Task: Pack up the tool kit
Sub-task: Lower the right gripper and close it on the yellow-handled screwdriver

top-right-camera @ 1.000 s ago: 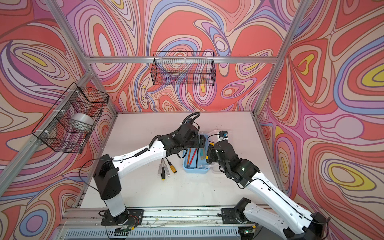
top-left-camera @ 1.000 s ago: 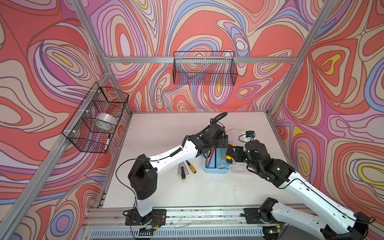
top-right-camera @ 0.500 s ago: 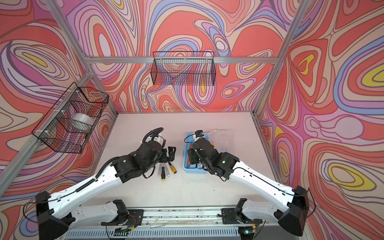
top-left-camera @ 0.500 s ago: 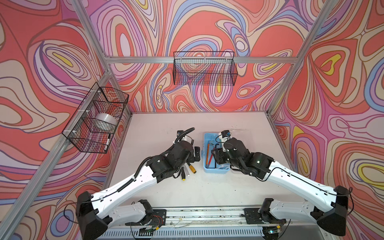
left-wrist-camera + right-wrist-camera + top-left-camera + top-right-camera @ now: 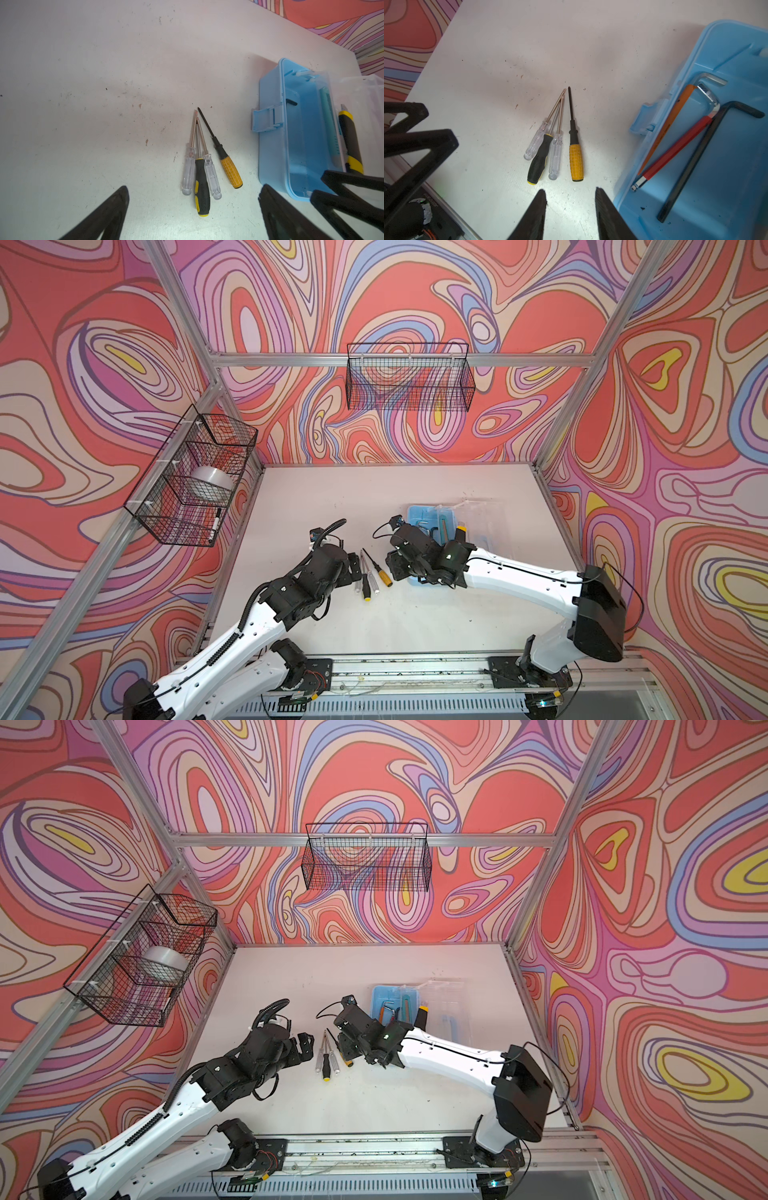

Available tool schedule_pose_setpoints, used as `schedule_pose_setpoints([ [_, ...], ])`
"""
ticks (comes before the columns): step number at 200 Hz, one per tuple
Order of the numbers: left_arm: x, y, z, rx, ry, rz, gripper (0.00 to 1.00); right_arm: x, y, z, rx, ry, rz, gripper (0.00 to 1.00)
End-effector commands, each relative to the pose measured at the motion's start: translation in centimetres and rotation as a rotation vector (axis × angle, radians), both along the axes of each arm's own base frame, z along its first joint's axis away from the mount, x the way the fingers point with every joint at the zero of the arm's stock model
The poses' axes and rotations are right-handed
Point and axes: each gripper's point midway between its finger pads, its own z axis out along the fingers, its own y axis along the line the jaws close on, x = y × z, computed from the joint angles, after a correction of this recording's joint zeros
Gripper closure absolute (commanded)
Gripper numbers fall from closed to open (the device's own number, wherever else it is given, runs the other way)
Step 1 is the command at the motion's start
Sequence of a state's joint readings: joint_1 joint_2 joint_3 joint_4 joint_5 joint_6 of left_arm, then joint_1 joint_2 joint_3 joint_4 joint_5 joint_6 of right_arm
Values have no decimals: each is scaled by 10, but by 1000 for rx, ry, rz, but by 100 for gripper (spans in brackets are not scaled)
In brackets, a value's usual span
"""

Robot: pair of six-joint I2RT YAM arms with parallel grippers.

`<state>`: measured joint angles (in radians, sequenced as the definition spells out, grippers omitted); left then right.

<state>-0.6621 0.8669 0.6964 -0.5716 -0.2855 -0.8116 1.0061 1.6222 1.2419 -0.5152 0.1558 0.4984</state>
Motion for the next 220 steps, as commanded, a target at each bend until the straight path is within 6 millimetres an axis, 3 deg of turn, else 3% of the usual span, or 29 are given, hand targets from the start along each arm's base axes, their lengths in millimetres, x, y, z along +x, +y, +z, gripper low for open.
schedule_pose_setpoints([
  [1,0,2,-21,8,67,-2,2,-2,13,-19,-37,29,57,61],
  [20,6,3,-36,-27,106,3,2,1,22,-35,-68,58,72,60],
  [24,8,2,-38,-42,115,5,2,2,23,-46,-93,73,75,60],
  [50,14,-6,-48,-162,134,-8,3,7,28,-64,-140,87,76,57],
  [109,14,-9,-58,-183,148,-8,3,15,25,-84,-217,107,66,56],
  [162,8,12,-59,-105,149,45,4,16,23,-103,-216,146,59,58],
  [220,7,11,-70,-102,173,42,4,20,18,-119,-234,169,36,58],
])
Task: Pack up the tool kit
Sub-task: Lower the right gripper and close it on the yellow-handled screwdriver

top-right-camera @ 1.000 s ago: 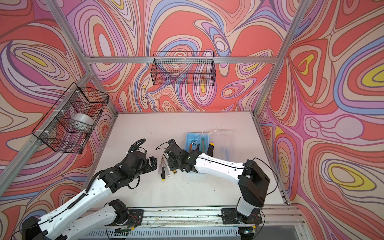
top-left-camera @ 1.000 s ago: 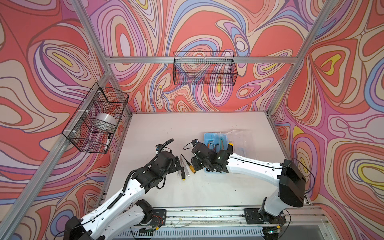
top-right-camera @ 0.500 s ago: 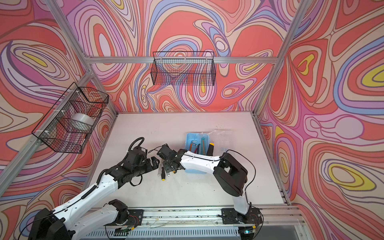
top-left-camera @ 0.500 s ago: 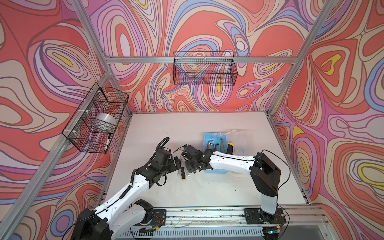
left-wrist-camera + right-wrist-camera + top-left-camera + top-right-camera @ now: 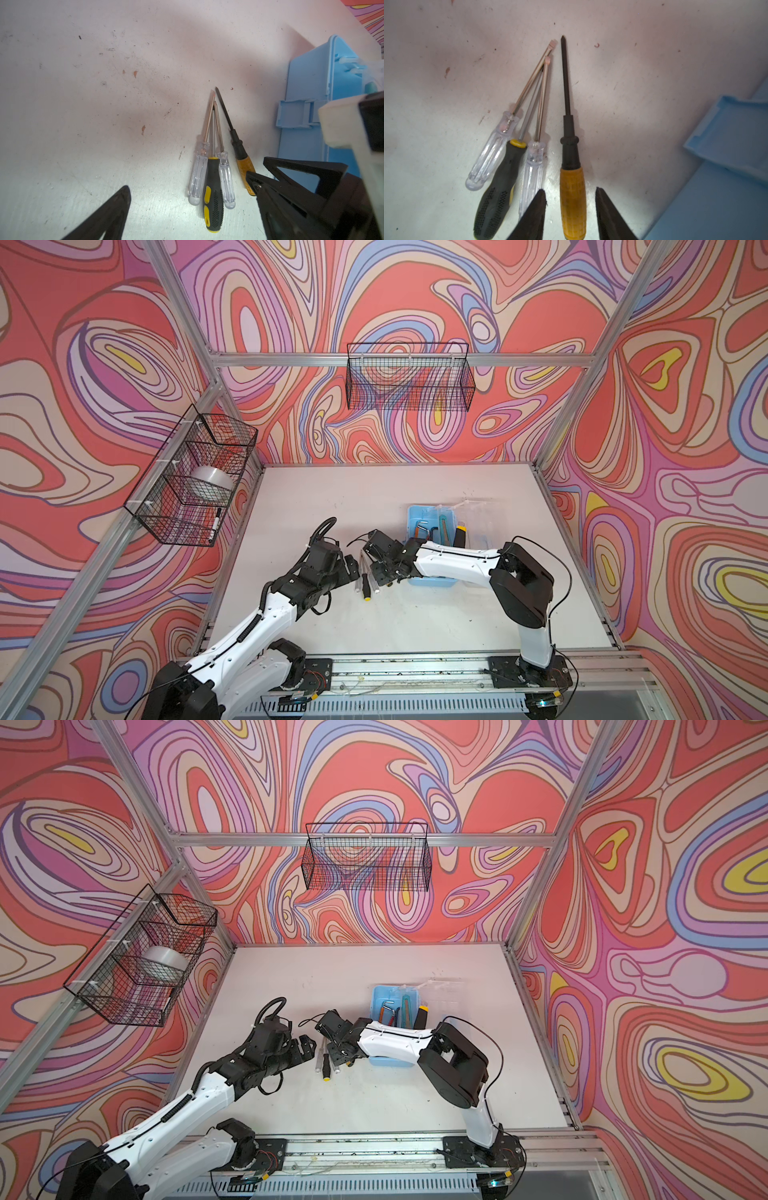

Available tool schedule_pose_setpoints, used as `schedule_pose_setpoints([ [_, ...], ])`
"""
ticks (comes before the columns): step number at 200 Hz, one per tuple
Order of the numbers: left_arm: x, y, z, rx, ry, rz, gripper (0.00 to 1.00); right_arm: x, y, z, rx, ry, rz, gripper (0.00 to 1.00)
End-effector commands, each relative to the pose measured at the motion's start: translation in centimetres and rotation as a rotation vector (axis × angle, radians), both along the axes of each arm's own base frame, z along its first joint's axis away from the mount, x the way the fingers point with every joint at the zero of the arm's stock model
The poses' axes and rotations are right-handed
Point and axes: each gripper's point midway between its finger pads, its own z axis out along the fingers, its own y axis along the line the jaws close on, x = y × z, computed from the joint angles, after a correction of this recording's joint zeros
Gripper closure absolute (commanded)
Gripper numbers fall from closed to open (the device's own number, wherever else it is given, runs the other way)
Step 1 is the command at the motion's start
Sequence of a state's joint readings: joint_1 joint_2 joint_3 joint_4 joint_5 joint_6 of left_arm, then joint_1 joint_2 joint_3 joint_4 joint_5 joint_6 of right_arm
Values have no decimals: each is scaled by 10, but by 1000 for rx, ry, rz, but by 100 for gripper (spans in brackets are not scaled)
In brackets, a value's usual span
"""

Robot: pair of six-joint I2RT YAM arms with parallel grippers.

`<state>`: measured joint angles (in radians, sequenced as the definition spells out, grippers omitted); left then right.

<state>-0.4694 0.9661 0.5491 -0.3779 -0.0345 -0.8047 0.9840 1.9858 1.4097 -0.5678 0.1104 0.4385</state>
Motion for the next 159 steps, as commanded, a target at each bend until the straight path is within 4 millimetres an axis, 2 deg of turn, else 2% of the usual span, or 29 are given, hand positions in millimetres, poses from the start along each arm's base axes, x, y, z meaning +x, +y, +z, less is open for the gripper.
schedule_pose_setpoints([
  [1,-4,7,-9,27,31,16,4,2,-5,-17,-25,21,-17,58],
  [70,-4,8,-9,15,21,24,5,2,-5,-31,-52,40,-14,60],
  [143,-3,9,-8,9,15,31,5,0,-6,-33,-56,46,-18,65],
  [148,-11,13,-21,23,46,30,5,1,-6,-32,-52,46,-19,66],
  [159,-11,13,-22,25,49,32,5,1,-6,-32,-52,45,-20,66],
])
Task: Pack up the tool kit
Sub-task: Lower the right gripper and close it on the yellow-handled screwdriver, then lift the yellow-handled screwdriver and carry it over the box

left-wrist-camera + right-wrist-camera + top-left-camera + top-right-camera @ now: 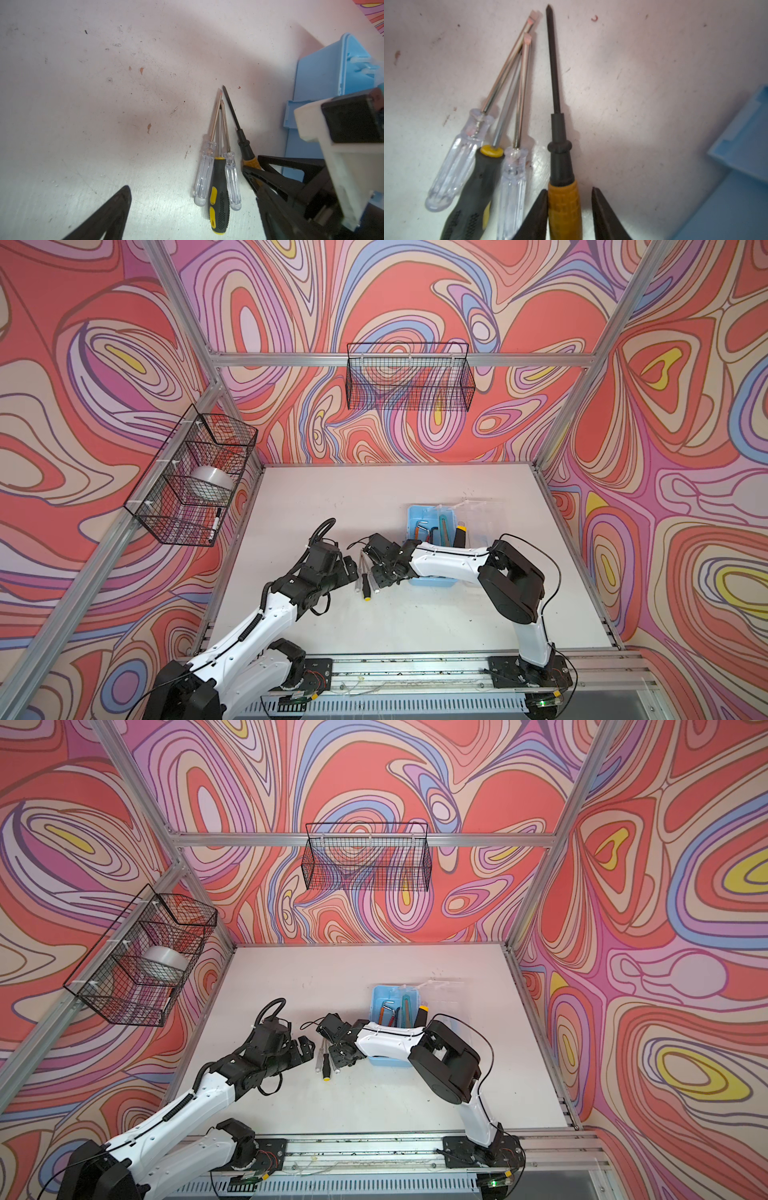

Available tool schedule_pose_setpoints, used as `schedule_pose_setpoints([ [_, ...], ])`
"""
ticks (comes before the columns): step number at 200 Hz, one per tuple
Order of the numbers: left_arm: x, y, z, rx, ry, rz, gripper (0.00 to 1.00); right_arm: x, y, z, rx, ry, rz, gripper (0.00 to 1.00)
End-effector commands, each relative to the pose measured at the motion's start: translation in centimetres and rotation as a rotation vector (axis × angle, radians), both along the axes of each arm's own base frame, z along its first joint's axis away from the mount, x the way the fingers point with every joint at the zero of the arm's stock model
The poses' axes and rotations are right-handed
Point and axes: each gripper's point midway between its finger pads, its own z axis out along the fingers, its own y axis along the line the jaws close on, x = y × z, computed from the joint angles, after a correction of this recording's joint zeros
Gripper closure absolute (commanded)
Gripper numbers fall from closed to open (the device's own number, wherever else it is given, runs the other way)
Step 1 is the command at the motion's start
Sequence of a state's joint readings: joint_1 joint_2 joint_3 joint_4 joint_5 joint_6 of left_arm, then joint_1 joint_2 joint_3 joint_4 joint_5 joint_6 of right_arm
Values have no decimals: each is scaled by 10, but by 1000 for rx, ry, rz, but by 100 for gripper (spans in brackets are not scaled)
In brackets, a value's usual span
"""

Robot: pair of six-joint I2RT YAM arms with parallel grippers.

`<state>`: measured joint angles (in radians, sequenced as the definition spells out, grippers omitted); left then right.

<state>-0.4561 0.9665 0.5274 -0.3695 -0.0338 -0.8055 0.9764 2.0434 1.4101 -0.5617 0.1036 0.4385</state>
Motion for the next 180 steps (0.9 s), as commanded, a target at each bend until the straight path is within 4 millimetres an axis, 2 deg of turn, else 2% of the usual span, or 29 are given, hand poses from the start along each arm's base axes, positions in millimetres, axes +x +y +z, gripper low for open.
schedule_pose_setpoints([
  [1,-9,9,-15,20,37,18,5,0,-2,-7,-13,11,-14,66],
  [60,-8,10,-14,18,34,25,5,0,-3,-2,-7,7,-16,70],
  [88,-7,12,-10,19,23,29,5,0,-2,4,5,3,-17,77],
  [128,-6,13,-5,22,12,27,5,1,2,28,65,-24,-19,82],
  [138,-7,14,-5,24,14,29,5,0,3,36,86,-29,-17,86],
  [141,0,11,8,11,-15,28,5,0,3,39,94,-32,-17,89],
  [153,2,11,15,10,-27,27,5,0,5,52,124,-47,-16,100],
  [167,4,13,27,23,-48,28,5,0,4,66,145,-63,-19,100],
  [180,7,17,45,44,-81,29,5,1,0,80,154,-87,-26,100],
])
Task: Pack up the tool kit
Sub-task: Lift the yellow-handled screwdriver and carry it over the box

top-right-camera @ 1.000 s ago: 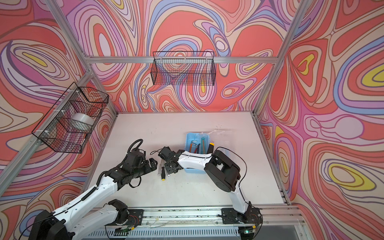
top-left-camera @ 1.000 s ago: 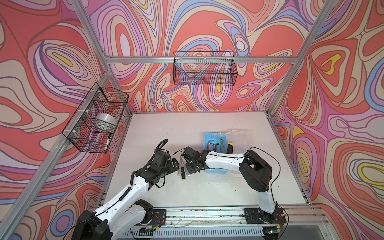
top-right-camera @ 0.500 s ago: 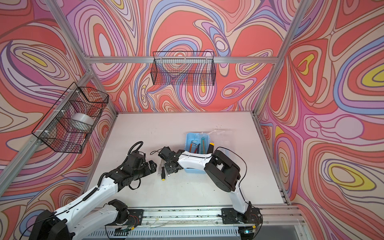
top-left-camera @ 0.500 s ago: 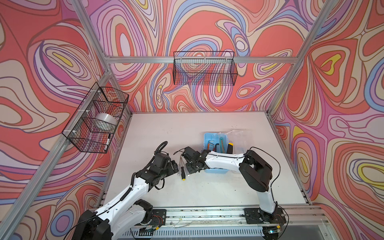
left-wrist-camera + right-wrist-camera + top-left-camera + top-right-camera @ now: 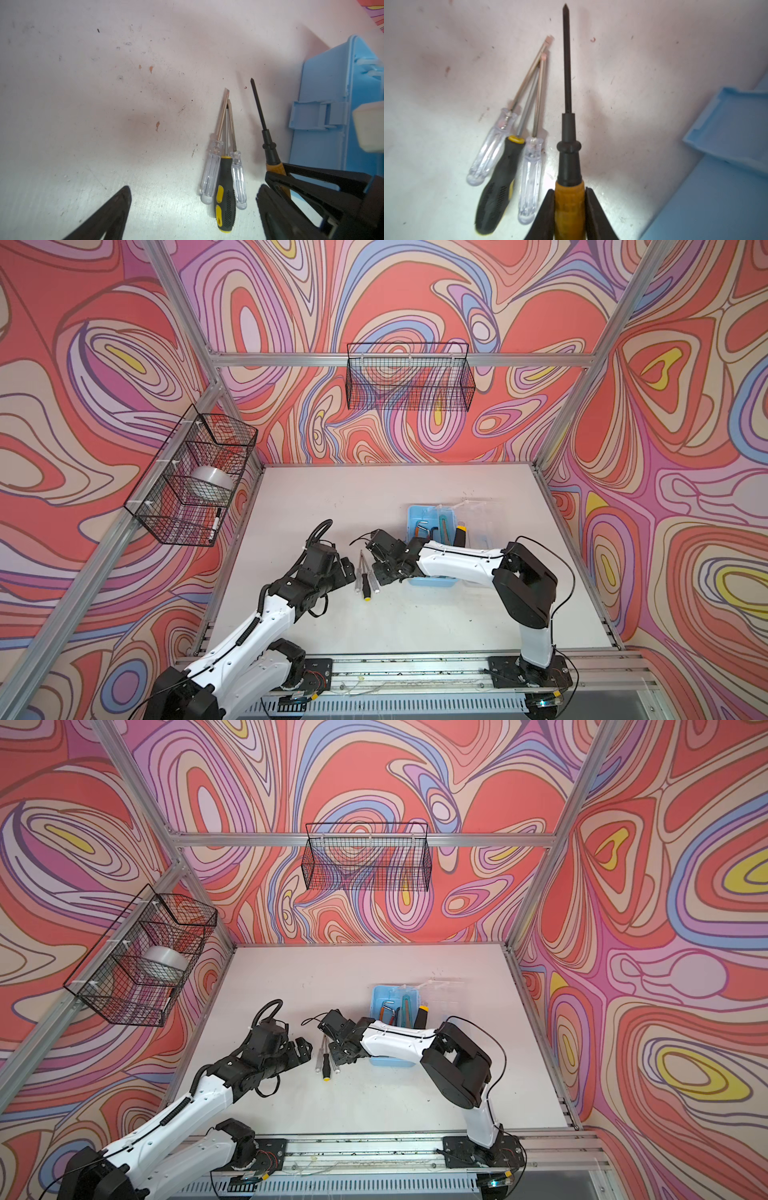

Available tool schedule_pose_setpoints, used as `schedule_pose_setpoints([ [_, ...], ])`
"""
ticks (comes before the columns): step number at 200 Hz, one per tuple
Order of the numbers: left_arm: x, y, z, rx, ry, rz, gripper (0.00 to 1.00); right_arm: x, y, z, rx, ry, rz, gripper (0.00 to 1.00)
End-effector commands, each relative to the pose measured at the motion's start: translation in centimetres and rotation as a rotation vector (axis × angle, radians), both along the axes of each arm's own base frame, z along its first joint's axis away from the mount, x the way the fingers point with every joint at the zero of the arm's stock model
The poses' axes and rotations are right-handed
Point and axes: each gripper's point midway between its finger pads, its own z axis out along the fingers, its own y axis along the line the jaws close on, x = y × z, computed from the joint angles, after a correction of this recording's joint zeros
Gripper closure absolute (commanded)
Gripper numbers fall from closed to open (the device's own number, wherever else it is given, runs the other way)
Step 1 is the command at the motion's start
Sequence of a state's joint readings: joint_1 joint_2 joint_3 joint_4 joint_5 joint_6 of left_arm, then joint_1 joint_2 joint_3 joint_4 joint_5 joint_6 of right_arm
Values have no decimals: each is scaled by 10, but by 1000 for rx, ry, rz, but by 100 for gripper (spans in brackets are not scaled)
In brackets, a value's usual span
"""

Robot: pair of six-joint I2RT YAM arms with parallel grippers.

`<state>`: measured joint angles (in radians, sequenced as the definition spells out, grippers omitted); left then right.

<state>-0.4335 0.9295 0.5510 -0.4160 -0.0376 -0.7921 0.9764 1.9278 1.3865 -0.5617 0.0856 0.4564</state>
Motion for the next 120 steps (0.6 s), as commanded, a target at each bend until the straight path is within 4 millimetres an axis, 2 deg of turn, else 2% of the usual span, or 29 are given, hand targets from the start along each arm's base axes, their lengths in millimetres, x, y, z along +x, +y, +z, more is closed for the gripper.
schedule_pose_setpoints([
  [1,7,10,35,41,-66,14,5,3,-3,38,62,-57,-20,100],
  [20,12,11,62,56,-116,4,5,9,-21,56,41,-102,-56,100],
  [22,13,10,65,52,-123,0,5,10,-23,65,54,-115,-61,100],
  [45,23,-3,84,7,-174,-43,6,22,-63,98,57,-175,-139,100],
  [62,29,-11,82,-2,-167,-66,7,33,-104,121,38,-222,-218,100],
  [82,35,-19,73,-10,-139,-89,7,42,-162,141,-31,-275,-320,100],
  [100,39,-26,69,-27,-135,-107,7,44,-210,148,-89,-290,-403,100],
  [120,42,-30,66,-31,-132,-115,8,41,-248,144,-140,-278,-471,100],
])
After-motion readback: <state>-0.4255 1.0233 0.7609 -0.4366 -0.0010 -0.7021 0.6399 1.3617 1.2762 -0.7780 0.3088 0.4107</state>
